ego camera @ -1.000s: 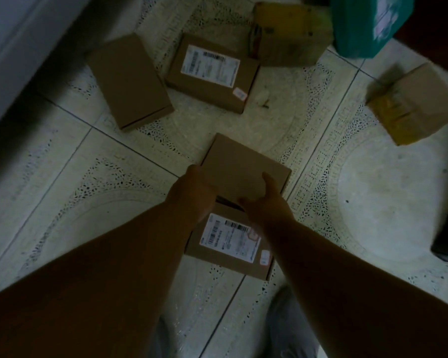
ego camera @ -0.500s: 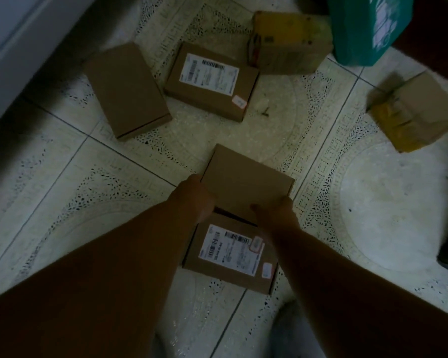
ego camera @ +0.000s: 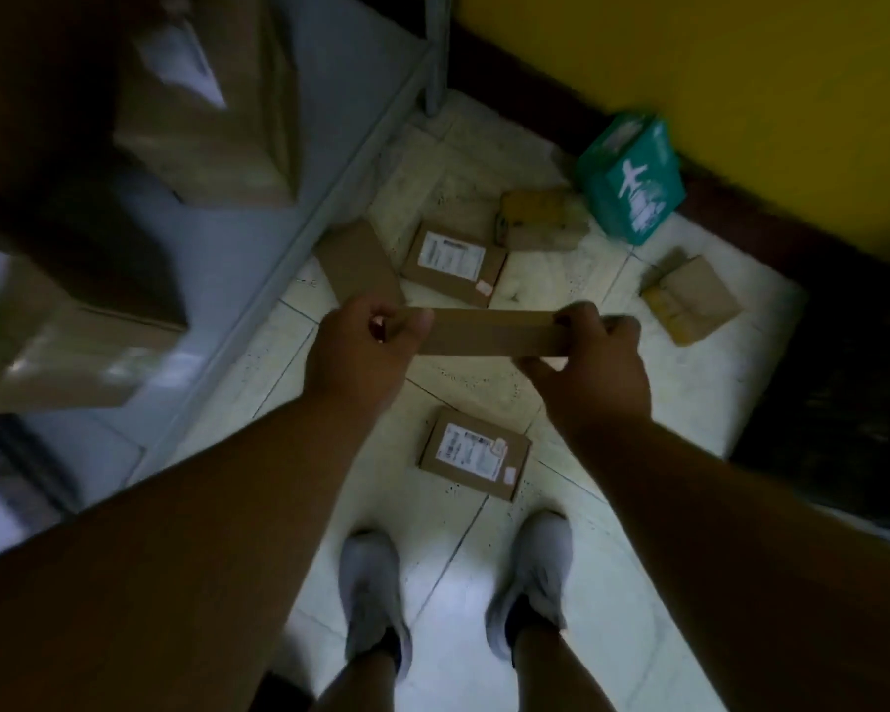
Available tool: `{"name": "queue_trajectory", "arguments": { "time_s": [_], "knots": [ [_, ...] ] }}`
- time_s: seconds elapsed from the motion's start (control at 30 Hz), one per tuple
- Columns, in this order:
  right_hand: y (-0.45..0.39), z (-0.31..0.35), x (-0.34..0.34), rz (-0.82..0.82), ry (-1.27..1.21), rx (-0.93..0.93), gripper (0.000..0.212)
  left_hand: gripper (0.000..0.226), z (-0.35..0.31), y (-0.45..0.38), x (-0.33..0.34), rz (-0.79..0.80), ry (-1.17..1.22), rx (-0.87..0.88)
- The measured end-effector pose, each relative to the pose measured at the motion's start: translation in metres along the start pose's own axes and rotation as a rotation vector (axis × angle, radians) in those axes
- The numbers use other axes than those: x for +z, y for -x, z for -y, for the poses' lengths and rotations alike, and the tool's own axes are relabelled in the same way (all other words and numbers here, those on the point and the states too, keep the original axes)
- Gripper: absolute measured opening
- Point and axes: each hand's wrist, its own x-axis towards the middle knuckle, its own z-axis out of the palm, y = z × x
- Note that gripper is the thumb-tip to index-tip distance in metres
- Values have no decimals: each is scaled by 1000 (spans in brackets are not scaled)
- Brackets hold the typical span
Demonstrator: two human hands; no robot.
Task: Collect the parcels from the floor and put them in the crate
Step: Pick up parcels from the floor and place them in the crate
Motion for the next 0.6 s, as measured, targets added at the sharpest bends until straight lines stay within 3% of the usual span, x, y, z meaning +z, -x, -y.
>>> {"name": "queue_trajectory", "arguments": {
  "time_s": [0.13,0.2,0.3,0.47,0.6],
  "knots": [
    [55,69,-125,58,156,-163,43,54,-86,71,-105,-53,39,116],
    [89,101,-176,56,140,-196,38,53,-124,104,-150,-116,126,117],
    [149,139,-226,13,-95,-137,28,37,-164,153,-198,-126,415,-39],
    [229,183,-265,0,-572,-69,20,37,-188,221,-230,-27,578,-35],
    [262,203,-279,-27,-646,-110,30,27,-202,258,-249,-27,699,-46]
  ]
}}
